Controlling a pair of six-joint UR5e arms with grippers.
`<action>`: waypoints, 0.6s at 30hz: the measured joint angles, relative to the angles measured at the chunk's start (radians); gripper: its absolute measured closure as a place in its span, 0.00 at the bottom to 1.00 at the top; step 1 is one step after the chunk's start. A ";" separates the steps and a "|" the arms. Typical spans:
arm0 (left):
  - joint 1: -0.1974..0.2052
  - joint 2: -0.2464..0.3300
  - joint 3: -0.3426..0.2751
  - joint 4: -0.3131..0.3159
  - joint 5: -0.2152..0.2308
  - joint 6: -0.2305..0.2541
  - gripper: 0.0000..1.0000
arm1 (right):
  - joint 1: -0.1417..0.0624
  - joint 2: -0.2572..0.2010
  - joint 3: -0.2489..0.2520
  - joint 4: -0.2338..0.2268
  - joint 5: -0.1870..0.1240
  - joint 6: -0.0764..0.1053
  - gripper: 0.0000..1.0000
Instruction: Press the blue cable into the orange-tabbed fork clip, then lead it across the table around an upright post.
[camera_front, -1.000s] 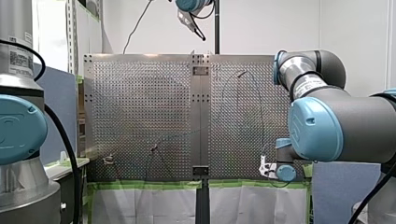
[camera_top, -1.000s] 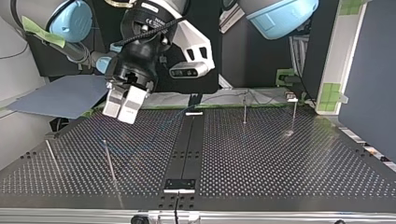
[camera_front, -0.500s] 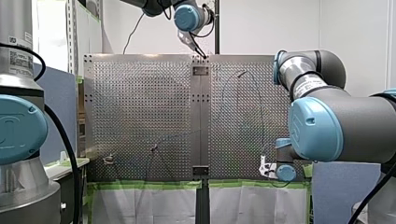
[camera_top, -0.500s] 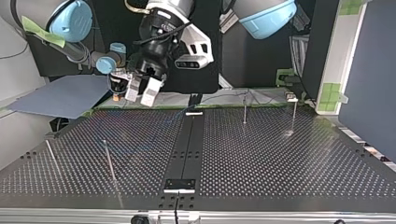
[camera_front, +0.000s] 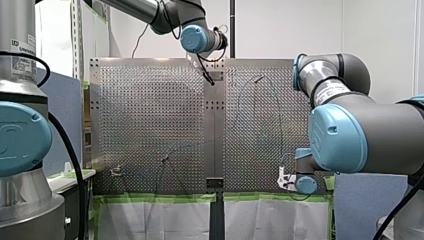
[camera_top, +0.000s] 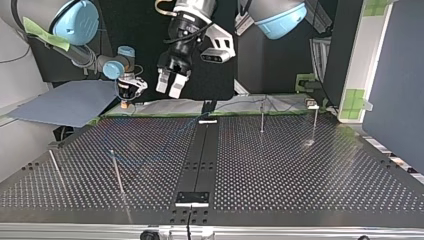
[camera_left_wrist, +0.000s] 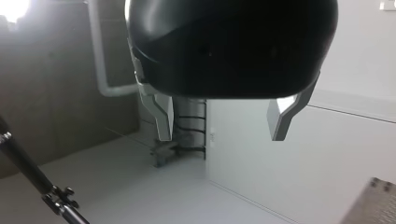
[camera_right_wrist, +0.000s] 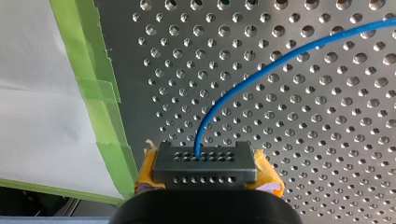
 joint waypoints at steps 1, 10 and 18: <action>0.001 0.000 -0.013 0.000 0.000 0.000 0.00 | 0.000 0.000 0.000 0.000 0.000 0.000 1.00; 0.014 -0.009 -0.103 0.003 -0.002 0.001 0.00 | 0.000 0.000 0.000 0.000 0.000 0.000 1.00; 0.029 -0.040 -0.189 0.023 -0.002 0.007 0.00 | 0.000 0.000 -0.002 0.000 0.000 -0.002 1.00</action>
